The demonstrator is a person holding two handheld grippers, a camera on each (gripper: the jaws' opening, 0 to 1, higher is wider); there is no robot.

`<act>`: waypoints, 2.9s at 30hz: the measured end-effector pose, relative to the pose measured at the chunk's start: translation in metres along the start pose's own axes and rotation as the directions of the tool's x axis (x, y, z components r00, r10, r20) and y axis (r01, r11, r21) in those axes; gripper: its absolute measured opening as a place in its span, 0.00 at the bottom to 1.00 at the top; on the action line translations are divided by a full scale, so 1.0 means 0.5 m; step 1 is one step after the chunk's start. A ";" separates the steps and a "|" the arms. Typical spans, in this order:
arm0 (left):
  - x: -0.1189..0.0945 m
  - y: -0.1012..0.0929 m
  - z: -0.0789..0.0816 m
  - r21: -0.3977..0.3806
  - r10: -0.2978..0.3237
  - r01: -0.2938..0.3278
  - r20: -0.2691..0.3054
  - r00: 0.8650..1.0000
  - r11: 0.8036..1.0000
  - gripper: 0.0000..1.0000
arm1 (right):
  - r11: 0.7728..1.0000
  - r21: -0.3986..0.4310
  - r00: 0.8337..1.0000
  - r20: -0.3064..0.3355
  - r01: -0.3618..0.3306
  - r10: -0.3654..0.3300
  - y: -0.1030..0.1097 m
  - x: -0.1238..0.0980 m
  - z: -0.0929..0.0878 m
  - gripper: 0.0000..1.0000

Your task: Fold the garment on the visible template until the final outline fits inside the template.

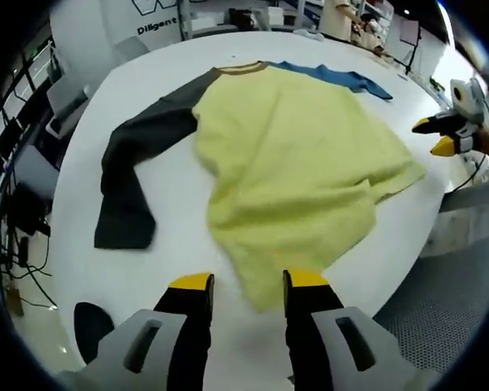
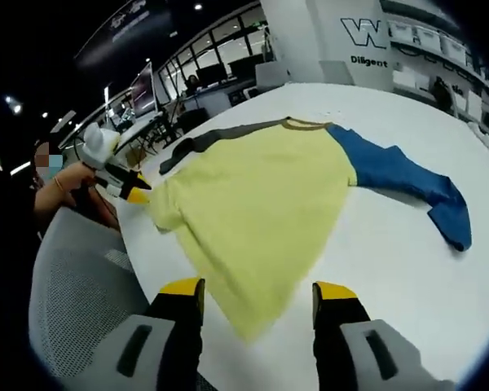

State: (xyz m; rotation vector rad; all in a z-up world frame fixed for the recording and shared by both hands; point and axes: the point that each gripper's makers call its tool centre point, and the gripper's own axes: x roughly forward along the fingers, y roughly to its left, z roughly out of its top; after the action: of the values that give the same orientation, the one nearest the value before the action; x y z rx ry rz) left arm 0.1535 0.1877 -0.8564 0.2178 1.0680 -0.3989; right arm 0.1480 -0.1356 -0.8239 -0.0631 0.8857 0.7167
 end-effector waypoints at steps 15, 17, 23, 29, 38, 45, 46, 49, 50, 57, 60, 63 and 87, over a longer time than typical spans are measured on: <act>0.003 0.001 -0.022 -0.122 0.066 -0.067 -0.012 0.998 0.990 0.26 | 0.963 0.218 0.985 -0.100 0.159 -0.140 -0.015 0.015 -0.059 0.41; 0.002 0.001 -0.024 -0.138 0.074 -0.076 -0.018 0.997 0.987 0.25 | 0.957 0.221 0.978 -0.134 0.189 -0.162 -0.015 0.020 -0.072 0.39; 0.002 -0.006 -0.025 -0.159 0.088 -0.092 -0.031 0.996 0.983 0.18 | 0.939 0.222 0.958 -0.178 0.263 -0.226 -0.012 0.027 -0.082 0.27; 0.004 -0.016 -0.023 -0.158 0.089 -0.096 -0.054 0.995 0.983 0.11 | 0.929 0.228 0.946 -0.214 0.291 -0.244 -0.009 0.029 -0.095 0.19; 0.006 -0.026 -0.022 -0.140 0.075 -0.083 -0.066 0.995 0.987 0.03 | 0.922 0.245 0.941 -0.240 0.298 -0.240 -0.011 0.030 -0.105 0.00; -0.003 -0.021 -0.041 -0.080 0.057 -0.066 -0.105 0.993 0.995 0.03 | 0.944 0.165 0.927 -0.295 0.287 -0.231 -0.014 0.013 -0.119 0.00; -0.005 -0.019 -0.044 -0.077 0.055 -0.063 -0.110 0.992 0.995 0.03 | 0.942 0.167 0.927 -0.293 0.290 -0.234 -0.015 0.011 -0.119 0.00; -0.012 -0.020 -0.052 -0.085 0.031 -0.041 -0.120 0.992 0.996 0.03 | 0.947 0.173 0.931 -0.297 0.269 -0.210 -0.013 0.004 -0.121 0.00; -0.013 -0.021 -0.054 -0.085 0.027 -0.038 -0.122 0.992 0.996 0.03 | 0.950 0.167 0.931 -0.304 0.263 -0.204 -0.011 0.003 -0.123 0.00; -0.012 -0.028 -0.062 -0.073 0.018 -0.028 -0.141 0.990 0.997 0.03 | 0.959 0.127 0.923 -0.329 0.253 -0.199 -0.005 0.000 -0.130 0.00; -0.012 -0.027 -0.062 -0.064 0.019 -0.029 -0.147 0.989 0.998 0.03 | 0.962 0.117 0.921 -0.337 0.246 -0.195 -0.004 0.000 -0.134 0.00; -0.013 -0.028 -0.065 -0.058 0.024 -0.033 -0.151 0.988 0.998 0.03 | 0.963 0.113 0.920 -0.342 0.244 -0.193 -0.003 -0.001 -0.136 0.00; -0.015 -0.023 -0.074 -0.064 0.052 -0.062 -0.146 0.988 0.996 0.04 | 0.967 0.077 0.907 -0.370 0.244 -0.200 -0.004 -0.003 -0.152 0.00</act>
State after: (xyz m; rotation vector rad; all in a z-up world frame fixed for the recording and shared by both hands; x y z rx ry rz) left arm 0.1156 0.1923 -0.8670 0.2182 1.2126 -0.2979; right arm 0.0965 -0.1634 -0.8722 -0.1893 1.2507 0.4396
